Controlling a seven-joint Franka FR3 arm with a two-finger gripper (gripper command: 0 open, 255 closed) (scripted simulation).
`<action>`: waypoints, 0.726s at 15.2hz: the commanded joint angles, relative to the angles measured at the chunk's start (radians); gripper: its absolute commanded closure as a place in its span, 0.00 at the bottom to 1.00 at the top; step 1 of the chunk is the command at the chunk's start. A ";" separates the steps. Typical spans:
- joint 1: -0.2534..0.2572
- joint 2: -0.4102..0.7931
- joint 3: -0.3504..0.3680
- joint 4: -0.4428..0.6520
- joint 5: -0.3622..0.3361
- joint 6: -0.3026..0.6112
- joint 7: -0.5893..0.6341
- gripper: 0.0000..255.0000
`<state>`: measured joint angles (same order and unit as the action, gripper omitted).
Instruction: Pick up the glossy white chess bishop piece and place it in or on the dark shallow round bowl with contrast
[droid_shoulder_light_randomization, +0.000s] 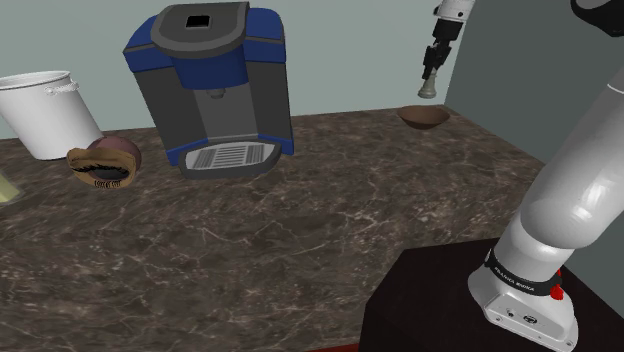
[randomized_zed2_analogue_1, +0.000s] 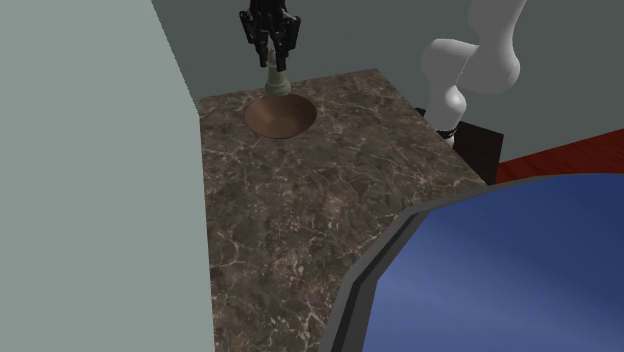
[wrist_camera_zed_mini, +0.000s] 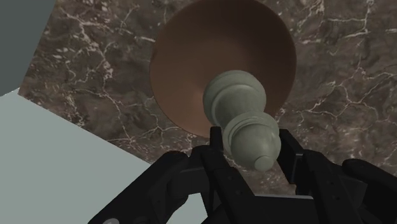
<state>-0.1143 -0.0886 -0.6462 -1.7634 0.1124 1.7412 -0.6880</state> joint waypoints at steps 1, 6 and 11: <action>0.000 -0.007 0.001 -0.035 -0.003 0.030 -0.001 1.00; -0.001 -0.009 0.001 -0.105 -0.003 0.097 -0.009 1.00; -0.001 -0.004 -0.001 -0.174 0.002 0.169 -0.022 1.00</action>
<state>-0.1155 -0.0954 -0.6465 -1.9222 0.1125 1.8933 -0.7064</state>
